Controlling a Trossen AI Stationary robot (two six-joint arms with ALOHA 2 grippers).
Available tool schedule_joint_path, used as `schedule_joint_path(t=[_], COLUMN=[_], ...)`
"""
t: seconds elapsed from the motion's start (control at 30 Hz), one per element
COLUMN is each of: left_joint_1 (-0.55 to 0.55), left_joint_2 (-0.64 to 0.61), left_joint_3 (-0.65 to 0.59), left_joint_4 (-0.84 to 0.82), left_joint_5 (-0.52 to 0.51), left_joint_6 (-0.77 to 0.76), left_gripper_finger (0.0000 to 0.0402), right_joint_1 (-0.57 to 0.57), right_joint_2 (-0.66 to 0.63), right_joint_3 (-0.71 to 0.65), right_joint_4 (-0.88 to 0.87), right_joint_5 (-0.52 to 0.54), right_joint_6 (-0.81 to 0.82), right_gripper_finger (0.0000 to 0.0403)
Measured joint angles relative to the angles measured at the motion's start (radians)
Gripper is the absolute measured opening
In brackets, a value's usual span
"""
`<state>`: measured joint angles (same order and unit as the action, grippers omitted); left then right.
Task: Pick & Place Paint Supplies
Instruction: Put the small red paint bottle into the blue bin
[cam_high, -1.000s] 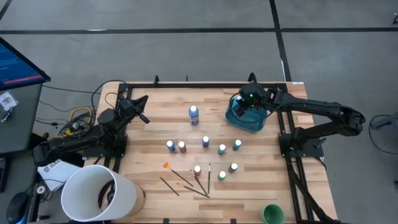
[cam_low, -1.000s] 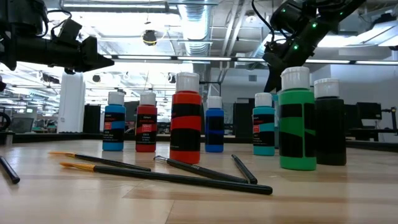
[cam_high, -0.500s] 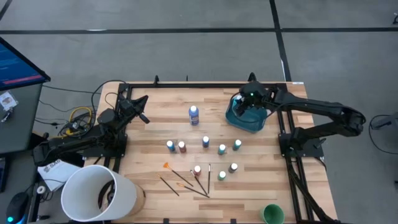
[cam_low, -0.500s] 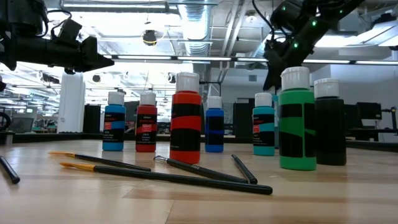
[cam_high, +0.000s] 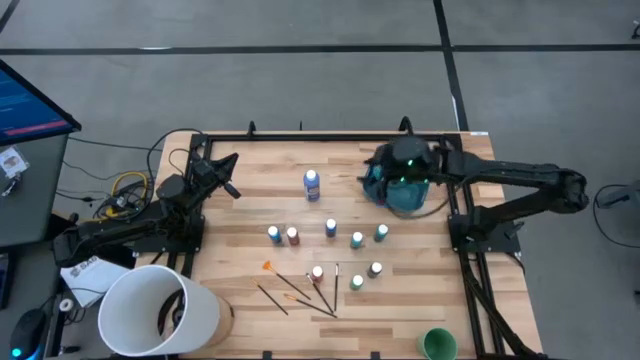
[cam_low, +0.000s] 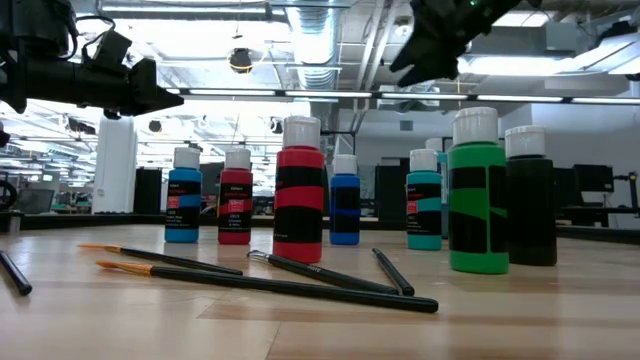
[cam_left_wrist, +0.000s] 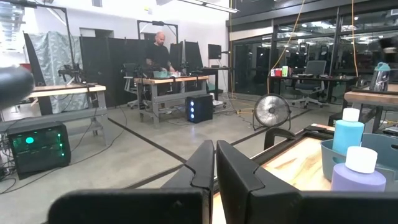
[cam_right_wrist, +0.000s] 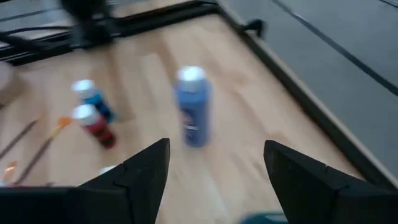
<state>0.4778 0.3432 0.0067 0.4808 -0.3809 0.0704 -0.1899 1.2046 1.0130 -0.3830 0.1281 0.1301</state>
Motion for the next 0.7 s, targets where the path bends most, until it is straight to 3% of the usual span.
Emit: schedule_joint_path(t=[0.33, 0.57, 0.7], left_joint_1=[0.000, 0.000, 0.000], left_joint_2=[0.000, 0.000, 0.000], left_joint_3=[0.000, 0.000, 0.000], left_joint_4=[0.000, 0.000, 0.000], left_joint_5=[0.000, 0.000, 0.000], left_joint_6=[0.000, 0.000, 0.000], left_gripper_finger=[0.0008, 0.0008, 0.0008], right_joint_1=[0.159, 0.188, 0.197], right_joint_2=[0.249, 0.443, 0.546], right_joint_3=[0.009, 0.154, 0.247], right_joint_4=[0.371, 0.382, 0.387], right_joint_5=[-0.001, -0.004, -0.056], right_joint_6=[-0.094, -0.155, -0.185], right_gripper_finger=[0.0256, 0.0256, 0.0256])
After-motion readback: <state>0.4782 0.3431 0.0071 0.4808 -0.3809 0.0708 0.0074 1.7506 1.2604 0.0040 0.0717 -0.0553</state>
